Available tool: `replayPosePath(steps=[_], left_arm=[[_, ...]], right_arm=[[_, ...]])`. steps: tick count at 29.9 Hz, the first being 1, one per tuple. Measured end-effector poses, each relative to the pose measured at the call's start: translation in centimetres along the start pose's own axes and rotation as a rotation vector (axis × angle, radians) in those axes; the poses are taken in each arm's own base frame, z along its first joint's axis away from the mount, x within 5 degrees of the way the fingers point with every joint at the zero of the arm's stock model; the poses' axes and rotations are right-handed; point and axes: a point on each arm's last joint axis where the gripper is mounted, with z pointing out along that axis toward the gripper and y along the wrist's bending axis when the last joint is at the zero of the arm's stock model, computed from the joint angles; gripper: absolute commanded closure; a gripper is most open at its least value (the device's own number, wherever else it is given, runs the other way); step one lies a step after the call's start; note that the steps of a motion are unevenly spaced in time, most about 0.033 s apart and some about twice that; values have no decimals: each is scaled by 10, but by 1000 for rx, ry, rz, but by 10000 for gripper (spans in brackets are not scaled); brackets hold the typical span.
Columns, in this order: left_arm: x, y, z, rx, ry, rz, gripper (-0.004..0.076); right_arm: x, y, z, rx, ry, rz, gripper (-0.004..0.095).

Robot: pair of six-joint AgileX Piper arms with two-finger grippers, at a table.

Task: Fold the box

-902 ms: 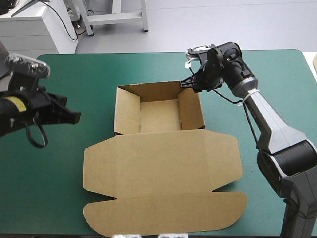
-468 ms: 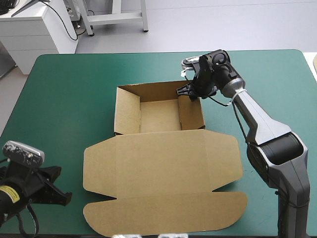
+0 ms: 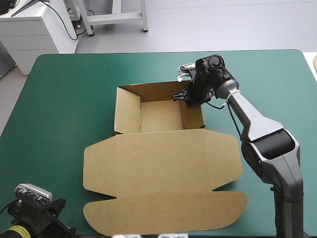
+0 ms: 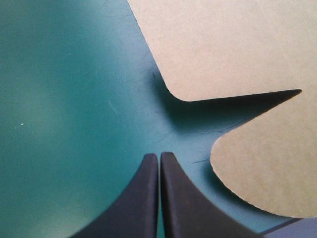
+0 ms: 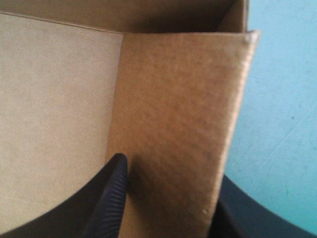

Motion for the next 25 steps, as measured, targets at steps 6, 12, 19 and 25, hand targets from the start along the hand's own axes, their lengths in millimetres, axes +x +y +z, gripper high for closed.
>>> replayPosePath(steps=[6, 12, 19, 25], left_arm=[[3, 0, -4, -5, -52, 0, 731], [3, 0, -5, -5, -57, 0, 731], [3, 0, -5, -6, -58, 1, 731], [3, 0, -5, -6, -59, 1, 731]], right_arm=[[-1, 0, 6, -5, 4, 5, 922], [-1, 1, 6, -18, 1, 15, 927], [-4, -21, 2, -30, 2, 78, 928], [-6, -115, -45, 39, -102, 263, 927]])
